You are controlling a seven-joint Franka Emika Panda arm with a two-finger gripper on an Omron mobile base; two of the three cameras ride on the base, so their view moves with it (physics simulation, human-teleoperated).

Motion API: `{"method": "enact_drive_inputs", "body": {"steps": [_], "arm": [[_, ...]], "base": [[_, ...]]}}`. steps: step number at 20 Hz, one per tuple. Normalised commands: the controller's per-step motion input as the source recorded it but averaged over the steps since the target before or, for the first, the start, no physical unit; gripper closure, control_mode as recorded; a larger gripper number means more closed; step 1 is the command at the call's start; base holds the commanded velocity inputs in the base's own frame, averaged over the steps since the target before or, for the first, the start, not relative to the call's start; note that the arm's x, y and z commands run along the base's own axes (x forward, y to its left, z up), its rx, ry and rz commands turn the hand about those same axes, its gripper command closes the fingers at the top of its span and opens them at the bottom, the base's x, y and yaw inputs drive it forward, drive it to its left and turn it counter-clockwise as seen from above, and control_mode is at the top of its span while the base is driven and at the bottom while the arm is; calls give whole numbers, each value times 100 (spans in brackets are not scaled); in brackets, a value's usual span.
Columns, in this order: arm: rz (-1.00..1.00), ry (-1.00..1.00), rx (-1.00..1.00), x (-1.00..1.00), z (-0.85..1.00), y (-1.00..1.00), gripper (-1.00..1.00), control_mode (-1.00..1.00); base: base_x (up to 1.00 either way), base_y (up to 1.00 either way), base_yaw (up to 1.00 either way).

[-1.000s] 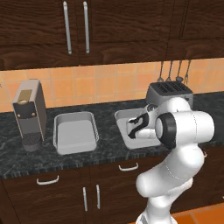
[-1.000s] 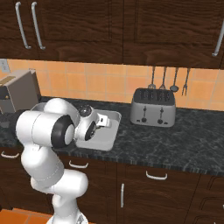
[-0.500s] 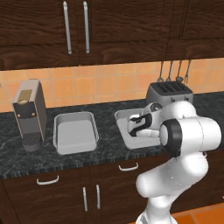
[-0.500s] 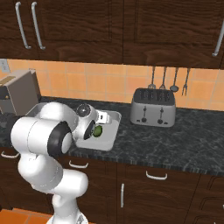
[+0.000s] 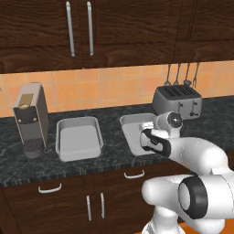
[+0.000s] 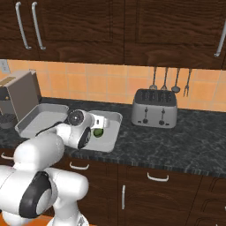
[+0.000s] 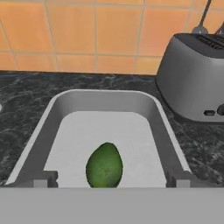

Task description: Place one avocado and one chicken drumstick in each tupperware on the nearby counter, to pack two identical lunches.

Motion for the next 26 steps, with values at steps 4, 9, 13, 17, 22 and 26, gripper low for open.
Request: {"method": "enact_drive_inputs", "body": {"steps": [4, 9, 13, 17, 22, 26], "arm": [[0, -4, 0, -100, 57, 0, -100, -100], [0, 0, 0, -100, 58, 0, -100, -100], [0, 2, 0, -100, 20, 0, -100, -100], [0, 0, -1, -100, 21, 0, -100, -100], [0, 0, -12, -100, 1, 0, -100, -100], [0, 0, -4, -25, -2, 0, -100, 100]], "base": [[0, 0, 0], [0, 0, 0], [0, 0, 0], [0, 0, 0], [0, 0, 0], [-75, -1, 0]]}}
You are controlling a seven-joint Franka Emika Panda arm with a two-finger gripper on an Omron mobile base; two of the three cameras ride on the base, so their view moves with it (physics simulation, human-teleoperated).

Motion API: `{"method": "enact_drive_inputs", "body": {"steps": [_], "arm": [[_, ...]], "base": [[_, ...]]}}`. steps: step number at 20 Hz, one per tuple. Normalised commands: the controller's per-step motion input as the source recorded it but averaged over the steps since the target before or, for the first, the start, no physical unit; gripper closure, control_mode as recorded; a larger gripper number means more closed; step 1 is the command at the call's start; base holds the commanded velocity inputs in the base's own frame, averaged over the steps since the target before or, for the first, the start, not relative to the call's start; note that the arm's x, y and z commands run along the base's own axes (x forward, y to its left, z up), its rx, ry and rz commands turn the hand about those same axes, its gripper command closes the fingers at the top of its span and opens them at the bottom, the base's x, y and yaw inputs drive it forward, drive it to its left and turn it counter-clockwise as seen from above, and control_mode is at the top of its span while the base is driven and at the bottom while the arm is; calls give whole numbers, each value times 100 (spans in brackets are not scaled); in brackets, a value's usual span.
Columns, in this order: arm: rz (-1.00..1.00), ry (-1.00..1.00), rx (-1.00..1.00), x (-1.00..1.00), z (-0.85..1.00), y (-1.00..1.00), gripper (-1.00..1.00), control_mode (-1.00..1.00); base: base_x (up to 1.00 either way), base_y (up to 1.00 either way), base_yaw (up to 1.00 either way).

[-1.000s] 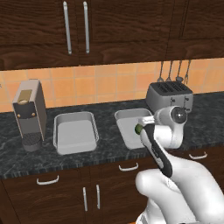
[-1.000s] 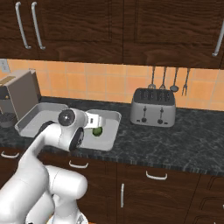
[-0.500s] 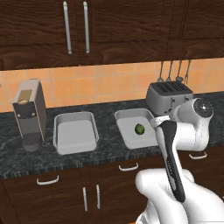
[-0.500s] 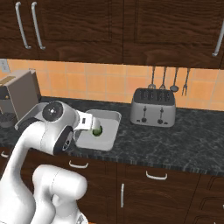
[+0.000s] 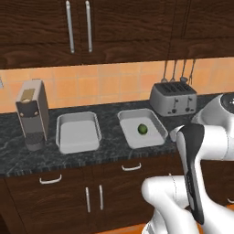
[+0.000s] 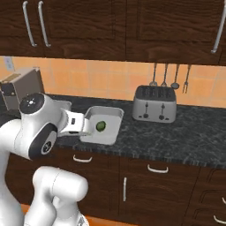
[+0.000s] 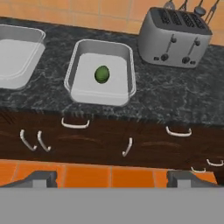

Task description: Place one avocado and one chicken drumstick in each tupperware on the nearby counter, to pack two identical lunches.

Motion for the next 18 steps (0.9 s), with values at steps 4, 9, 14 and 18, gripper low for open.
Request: {"method": "enact_drive_inputs", "body": {"steps": [4, 9, 14, 18], "arm": [[0, 0, 0, 0, 0, 0, -100, 100], [0, 0, 0, 0, 0, 0, -100, 100], [0, 0, 0, 0, 0, 0, -100, 100], [0, 0, 0, 0, 0, 0, -100, 100]], "base": [[-86, -59, -10], [-23, -100, -9], [-16, -100, -1], [-51, -100, 0]]}}
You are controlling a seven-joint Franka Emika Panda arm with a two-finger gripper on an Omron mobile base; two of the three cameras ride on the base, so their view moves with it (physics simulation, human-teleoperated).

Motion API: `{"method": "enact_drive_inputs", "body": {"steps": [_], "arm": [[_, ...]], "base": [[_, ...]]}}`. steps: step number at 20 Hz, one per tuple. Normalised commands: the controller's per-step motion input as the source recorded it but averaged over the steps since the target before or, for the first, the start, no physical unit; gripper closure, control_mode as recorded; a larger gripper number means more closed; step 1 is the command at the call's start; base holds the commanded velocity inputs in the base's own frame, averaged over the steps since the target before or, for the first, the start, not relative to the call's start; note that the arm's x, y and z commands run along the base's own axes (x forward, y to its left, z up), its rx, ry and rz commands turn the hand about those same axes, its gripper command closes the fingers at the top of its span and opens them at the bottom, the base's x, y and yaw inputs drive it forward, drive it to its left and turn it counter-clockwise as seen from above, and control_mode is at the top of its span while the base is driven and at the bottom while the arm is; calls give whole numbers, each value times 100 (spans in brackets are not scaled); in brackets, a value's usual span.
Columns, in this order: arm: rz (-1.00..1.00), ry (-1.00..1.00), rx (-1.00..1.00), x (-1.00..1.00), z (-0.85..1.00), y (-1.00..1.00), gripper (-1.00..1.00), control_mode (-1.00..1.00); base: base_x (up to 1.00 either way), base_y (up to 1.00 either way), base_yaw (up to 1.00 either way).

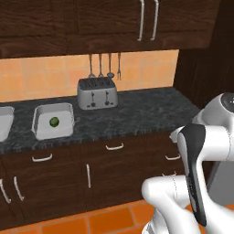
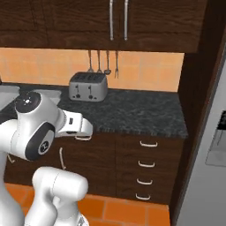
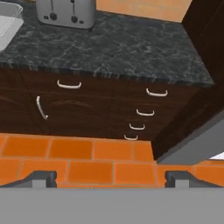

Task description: Place one avocado and one chicken drumstick in each tupperware on the nearby counter, to pack two identical lunches.

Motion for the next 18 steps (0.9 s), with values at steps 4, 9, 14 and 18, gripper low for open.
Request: {"method": "enact_drive_inputs", "body": {"steps": [4, 9, 14, 18], "arm": [[0, 0, 0, 0, 0, 0, -100, 100], [0, 0, 0, 0, 0, 0, -100, 100], [0, 0, 0, 0, 0, 0, -100, 100], [0, 0, 0, 0, 0, 0, -100, 100]], "base": [[-61, -100, 0], [-23, -100, 0], [0, -100, 0], [0, -100, 0]]}}
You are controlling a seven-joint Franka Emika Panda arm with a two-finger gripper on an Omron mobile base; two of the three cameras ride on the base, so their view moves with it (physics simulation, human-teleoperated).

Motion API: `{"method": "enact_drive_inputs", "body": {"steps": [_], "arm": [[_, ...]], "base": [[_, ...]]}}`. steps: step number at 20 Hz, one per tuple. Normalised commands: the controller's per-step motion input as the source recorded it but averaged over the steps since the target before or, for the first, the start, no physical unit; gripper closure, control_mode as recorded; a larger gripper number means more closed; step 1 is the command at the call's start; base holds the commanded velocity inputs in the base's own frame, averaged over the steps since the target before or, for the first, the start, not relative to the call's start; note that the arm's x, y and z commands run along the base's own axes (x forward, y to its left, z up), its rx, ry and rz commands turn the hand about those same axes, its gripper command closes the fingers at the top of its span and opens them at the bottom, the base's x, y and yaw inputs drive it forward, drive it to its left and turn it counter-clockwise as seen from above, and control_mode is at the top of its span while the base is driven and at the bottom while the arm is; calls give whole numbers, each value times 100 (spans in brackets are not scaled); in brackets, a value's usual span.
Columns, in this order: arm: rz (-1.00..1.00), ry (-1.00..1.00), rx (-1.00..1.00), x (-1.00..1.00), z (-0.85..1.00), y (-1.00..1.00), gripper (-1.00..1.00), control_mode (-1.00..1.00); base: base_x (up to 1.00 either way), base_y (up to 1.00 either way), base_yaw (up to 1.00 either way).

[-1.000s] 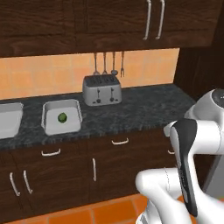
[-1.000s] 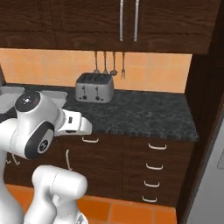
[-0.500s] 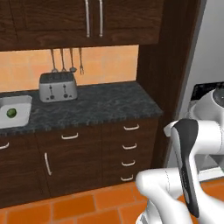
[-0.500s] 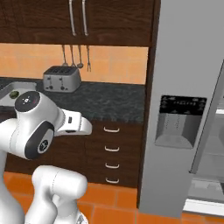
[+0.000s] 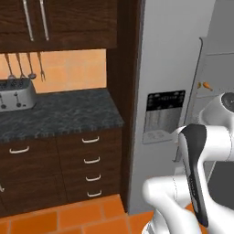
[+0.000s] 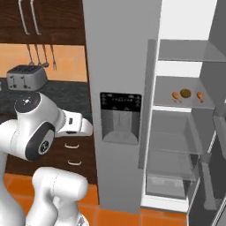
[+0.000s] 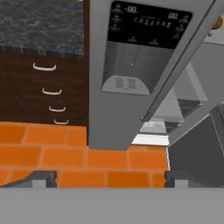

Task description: Place one avocado and one chicken drumstick in each tupperware on the nearby counter, to pack two identical lunches.

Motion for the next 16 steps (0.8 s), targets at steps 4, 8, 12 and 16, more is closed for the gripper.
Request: {"method": "enact_drive_inputs", "body": {"steps": [4, 8, 12, 16], "arm": [[0, 0, 0, 0, 0, 0, -100, 100], [0, 0, 0, 0, 0, 0, -100, 100], [0, 0, 0, 0, 0, 0, -100, 100], [0, 0, 0, 0, 0, 0, -100, 100]], "base": [[0, -95, 0], [2, -83, 0], [12, -60, 0], [31, -13, 0]]}}
